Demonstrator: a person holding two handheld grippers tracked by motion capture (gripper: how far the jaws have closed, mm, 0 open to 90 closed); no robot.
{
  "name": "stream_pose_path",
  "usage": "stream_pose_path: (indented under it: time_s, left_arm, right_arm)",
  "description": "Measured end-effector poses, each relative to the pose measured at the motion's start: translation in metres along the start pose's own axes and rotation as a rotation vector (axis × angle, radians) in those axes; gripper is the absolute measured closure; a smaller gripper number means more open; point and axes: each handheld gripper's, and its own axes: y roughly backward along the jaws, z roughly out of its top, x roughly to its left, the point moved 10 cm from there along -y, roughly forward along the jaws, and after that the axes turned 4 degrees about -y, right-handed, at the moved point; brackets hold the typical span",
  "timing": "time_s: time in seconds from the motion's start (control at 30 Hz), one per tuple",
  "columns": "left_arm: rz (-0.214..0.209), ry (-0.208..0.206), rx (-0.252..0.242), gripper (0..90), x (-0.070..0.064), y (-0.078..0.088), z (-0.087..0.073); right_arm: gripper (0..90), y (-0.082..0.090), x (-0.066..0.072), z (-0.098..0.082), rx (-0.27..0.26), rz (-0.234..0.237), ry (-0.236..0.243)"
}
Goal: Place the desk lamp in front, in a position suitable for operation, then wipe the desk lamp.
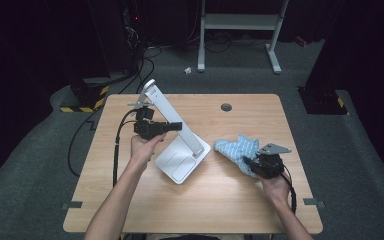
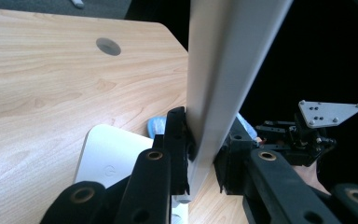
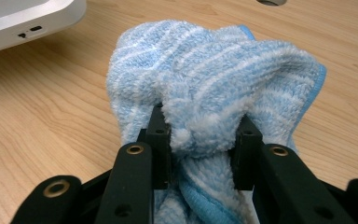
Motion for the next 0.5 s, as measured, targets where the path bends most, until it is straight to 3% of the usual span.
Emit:
stream_pose_path:
  time_s: [0.5]
  left_arm:
    - [0.021,0.069,-0.03,76.6,0.014,-0.008,-0.002]
  right_arm:
    - [66.2,-0.001,-0.014,-0.009,0.025,-0.031,-0.04]
